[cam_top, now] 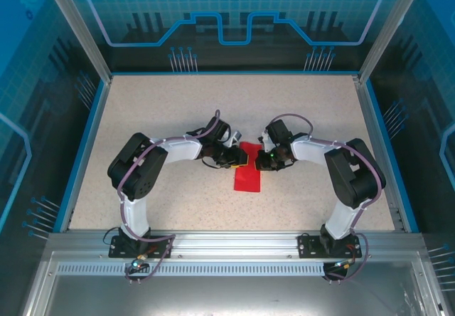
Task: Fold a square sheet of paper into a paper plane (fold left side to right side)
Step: Hold the square sheet of paper at the center of the table.
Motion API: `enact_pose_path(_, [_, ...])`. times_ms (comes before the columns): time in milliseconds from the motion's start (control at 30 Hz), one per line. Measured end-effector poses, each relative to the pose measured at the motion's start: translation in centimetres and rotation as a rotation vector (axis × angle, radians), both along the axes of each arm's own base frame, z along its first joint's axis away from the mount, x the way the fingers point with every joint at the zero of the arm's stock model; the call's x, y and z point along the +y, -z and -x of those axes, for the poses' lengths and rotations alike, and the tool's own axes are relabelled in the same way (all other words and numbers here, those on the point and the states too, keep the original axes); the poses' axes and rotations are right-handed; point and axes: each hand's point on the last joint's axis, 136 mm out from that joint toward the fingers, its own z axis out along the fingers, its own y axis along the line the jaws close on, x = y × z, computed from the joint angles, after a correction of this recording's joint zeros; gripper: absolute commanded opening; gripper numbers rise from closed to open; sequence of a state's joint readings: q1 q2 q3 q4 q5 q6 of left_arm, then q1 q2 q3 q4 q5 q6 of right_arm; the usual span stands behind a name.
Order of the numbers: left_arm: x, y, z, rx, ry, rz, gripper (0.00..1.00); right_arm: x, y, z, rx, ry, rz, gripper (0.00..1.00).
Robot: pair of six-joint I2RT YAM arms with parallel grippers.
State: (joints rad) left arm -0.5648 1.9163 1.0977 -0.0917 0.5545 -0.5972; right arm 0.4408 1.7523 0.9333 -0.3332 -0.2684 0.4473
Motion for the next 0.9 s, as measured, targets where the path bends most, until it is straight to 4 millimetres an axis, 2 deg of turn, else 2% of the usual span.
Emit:
enact_pose_path(333, [0.00, 0.00, 0.00, 0.000, 0.000, 0.000, 0.31, -0.07, -0.48, -0.14, -0.007, 0.003, 0.005, 0.06])
enact_pose_path(900, [0.00, 0.02, 0.00, 0.000, 0.000, 0.000, 0.31, -0.23, 0.03, -0.50, -0.004, 0.008, 0.025, 0.06])
